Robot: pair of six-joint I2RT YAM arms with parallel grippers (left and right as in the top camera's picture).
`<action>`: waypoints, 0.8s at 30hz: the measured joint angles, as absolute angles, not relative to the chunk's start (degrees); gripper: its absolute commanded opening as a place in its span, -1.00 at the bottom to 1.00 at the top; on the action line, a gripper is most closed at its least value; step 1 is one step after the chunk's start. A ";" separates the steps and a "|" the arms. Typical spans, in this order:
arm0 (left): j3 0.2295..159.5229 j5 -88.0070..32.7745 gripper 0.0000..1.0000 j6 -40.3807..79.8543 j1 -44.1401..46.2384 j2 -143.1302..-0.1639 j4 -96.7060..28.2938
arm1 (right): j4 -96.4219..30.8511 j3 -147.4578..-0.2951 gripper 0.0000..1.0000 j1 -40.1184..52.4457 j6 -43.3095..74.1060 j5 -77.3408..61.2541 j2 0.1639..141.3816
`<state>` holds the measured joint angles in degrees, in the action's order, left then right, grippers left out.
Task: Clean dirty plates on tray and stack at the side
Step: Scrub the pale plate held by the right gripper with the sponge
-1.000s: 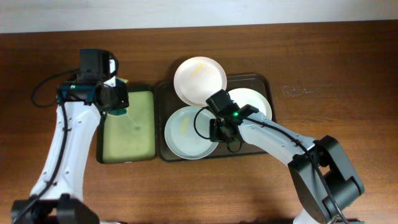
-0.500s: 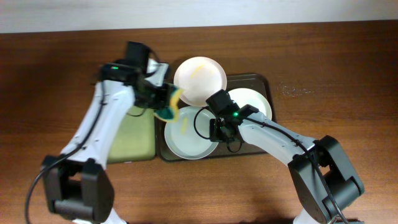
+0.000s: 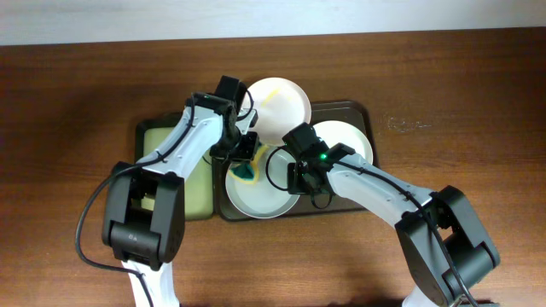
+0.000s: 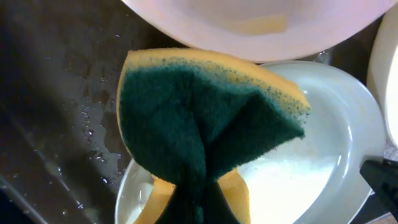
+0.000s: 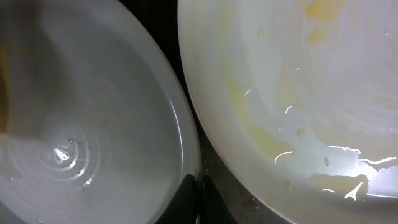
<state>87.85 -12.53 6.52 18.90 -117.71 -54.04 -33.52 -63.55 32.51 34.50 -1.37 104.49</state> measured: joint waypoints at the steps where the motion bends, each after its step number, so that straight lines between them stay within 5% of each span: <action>1: 86.65 -12.19 -1.00 6.96 19.05 -117.67 -52.21 | -33.52 -63.55 -0.92 32.51 34.48 -1.43 104.49; 8: 76.12 -12.62 -1.00 9.98 19.27 -115.00 -40.66 | -33.50 -63.53 -0.92 32.51 34.46 -1.52 104.49; 18: 76.44 -15.84 -1.00 8.54 23.16 -115.83 -46.35 | -34.20 -63.53 -0.92 32.51 34.48 -1.34 104.49; 24: 78.37 -30.00 -1.00 1.34 23.20 -119.04 -58.61 | -34.02 -63.51 -0.92 32.51 34.41 -1.61 104.49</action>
